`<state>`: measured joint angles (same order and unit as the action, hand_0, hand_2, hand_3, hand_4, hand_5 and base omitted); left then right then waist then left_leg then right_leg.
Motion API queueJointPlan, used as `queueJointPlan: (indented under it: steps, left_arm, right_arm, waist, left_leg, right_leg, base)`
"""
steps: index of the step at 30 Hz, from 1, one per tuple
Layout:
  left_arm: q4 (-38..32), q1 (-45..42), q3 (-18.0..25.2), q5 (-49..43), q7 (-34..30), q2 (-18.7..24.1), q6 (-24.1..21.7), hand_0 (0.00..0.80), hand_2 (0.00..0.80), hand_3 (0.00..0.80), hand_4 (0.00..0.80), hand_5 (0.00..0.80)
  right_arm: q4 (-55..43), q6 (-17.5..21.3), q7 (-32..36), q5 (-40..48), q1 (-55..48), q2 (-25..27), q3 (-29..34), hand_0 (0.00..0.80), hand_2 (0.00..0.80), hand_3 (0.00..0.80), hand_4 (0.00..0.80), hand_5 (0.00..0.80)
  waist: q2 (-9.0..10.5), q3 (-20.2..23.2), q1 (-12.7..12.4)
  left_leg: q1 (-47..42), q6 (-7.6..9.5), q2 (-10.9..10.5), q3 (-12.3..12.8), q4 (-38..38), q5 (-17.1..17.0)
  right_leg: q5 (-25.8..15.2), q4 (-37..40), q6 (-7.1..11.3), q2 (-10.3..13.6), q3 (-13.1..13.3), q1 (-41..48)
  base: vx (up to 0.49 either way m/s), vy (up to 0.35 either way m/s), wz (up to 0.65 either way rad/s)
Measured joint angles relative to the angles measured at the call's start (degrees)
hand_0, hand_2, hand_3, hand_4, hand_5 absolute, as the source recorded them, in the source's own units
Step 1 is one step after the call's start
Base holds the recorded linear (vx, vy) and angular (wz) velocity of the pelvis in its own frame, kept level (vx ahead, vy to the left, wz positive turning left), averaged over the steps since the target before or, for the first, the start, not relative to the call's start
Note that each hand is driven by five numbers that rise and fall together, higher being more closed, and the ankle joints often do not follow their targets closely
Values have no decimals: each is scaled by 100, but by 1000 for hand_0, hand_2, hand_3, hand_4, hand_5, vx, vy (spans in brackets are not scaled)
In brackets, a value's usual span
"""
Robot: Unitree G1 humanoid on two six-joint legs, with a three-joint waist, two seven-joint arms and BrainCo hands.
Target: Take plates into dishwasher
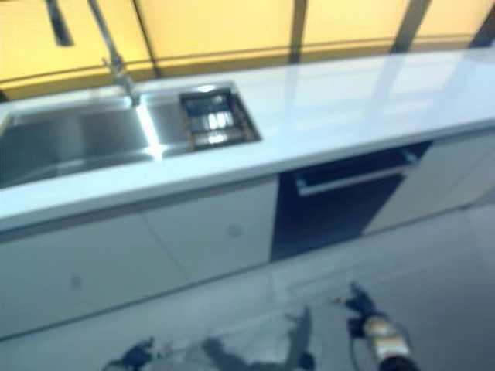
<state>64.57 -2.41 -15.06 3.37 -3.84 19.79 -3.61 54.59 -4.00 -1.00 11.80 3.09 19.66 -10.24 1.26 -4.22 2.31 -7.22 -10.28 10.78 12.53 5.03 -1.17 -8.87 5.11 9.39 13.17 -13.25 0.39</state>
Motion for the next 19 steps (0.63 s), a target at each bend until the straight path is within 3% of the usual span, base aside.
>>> queueJointPlan:
  steps: [7, 19]
  left_arm:
    - [243, 25, -124, -177, -182, -490, 325, 0, 0, 0, 0, 0]
    - [274, 39, -124, -260, -193, -534, 461, 0, 0, 0, 0, 0]
  right_arm:
    - [1132, -379, -46, -218, -426, -679, -173, 0, 0, 0, 0, 0]
    - [1212, -762, 297, -850, -329, -659, -295, 0, 0, 0, 0, 0]
  waist:
    - [-23, 277, -17]
    - [-9, 399, -84]
  left_leg:
    - [-38, 7, 13, -16, 18, -1]
    - [-117, -7, 50, -38, 17, 9]
  right_leg:
    - [41, 10, 20, 1, -6, 60]
    - [37, 11, 6, -34, -36, 152]
  base:
    - [5, 2, 0]
    - [15, -5, 1]
